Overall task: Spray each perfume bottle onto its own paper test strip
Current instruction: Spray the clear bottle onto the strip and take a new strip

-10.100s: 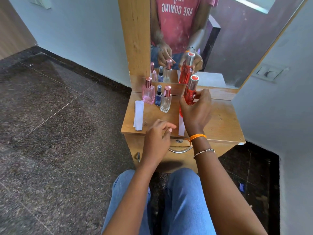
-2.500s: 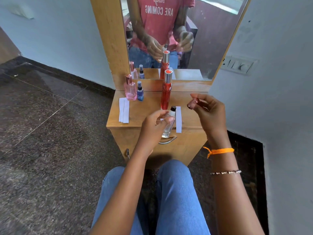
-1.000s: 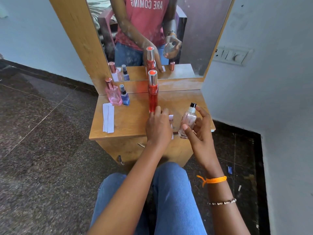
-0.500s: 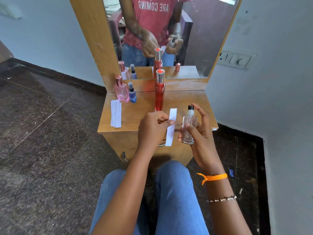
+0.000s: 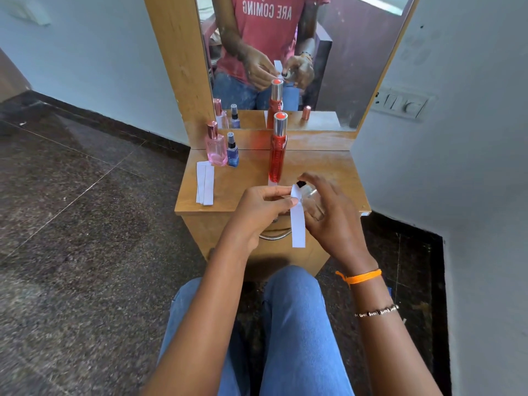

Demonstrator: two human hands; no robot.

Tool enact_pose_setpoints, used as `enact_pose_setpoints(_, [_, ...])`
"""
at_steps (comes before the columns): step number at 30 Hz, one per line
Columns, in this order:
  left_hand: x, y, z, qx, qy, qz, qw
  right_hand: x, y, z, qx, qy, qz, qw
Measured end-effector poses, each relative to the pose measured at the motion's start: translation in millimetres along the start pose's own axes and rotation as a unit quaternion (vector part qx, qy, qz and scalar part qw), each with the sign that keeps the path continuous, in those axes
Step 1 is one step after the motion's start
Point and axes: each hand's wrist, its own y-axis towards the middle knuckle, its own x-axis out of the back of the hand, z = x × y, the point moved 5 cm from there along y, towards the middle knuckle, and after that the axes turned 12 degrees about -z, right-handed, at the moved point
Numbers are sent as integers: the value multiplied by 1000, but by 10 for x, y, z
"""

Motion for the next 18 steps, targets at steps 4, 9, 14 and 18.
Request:
enact_pose_setpoints(4, [1, 13, 39, 23, -13, -4, 1000, -8, -8, -12, 7, -23, 0, 1000])
enact_pose_setpoints(9, [-5, 33, 91, 40, -34, 1, 999, -10, -33, -15, 8, -31, 2, 999])
enact_pose_setpoints(14, [-32, 54, 136, 49, -42, 11, 998, -7, -21, -40, 9, -43, 7, 999])
enact_pose_setpoints(18, [-43, 67, 158, 50, -44, 12, 998, -2, -26, -41, 7, -42, 8, 999])
